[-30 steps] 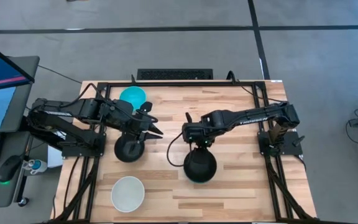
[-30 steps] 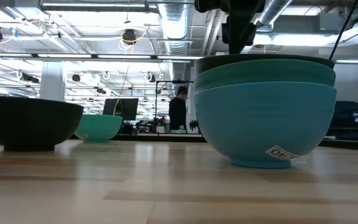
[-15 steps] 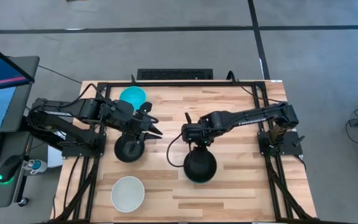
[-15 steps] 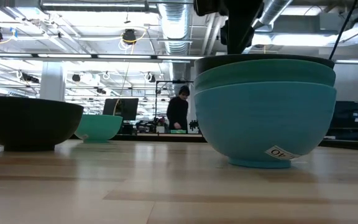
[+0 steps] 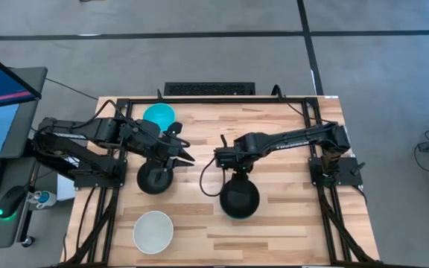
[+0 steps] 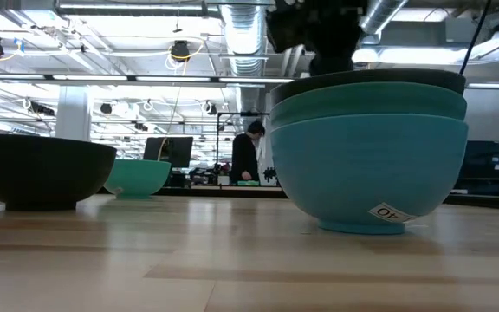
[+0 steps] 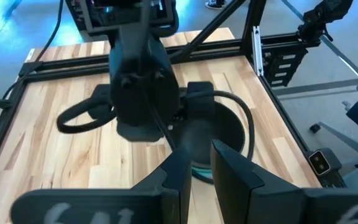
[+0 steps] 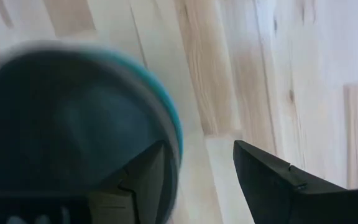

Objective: Nest bowls inside each other
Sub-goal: Stack the bottom black bowl on top of the green bowl

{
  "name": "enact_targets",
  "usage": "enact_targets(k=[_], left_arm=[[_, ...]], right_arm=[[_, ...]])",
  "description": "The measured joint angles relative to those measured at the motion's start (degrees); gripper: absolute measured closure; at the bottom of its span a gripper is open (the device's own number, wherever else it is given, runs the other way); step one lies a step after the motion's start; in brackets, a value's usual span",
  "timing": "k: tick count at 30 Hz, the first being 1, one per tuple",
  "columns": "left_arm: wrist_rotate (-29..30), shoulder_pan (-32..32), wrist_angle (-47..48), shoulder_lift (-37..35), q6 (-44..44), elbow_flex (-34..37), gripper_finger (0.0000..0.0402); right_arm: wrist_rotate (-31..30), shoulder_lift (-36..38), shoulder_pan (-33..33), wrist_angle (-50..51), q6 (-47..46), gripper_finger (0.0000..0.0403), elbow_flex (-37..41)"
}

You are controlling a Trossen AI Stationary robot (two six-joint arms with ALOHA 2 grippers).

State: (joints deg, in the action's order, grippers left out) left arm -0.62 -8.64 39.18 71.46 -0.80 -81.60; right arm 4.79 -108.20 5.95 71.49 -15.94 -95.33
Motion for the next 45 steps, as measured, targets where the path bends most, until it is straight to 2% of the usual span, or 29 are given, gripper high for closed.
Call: enact_targets(k=[17,22,27,45], left_arm=[[0.00,0.00,0.59,0.00,-0.43,0.00,0.0348],[0.00,0.00,0.59,0.00,-0.39,0.00,0.0348],[0.00,0.01,0.59,0.00,-0.37,0.00,0.0348],[0.00,0.02,1.01,0.00,-0.13,0.00,0.0348]], right_arm=[[-0.27,0.20,0.00,-0.44,2.97,0.0187,-0.17],[-2.15,0.20,-0.08,-1.16,2.93,0.0187,-0.15],[-2.19,-0.71,-0.08,-4.00,2.95,0.0187,-0.15],[-2.05,-1.81,-0.04,-4.05,2.93,0.0187,0.14]])
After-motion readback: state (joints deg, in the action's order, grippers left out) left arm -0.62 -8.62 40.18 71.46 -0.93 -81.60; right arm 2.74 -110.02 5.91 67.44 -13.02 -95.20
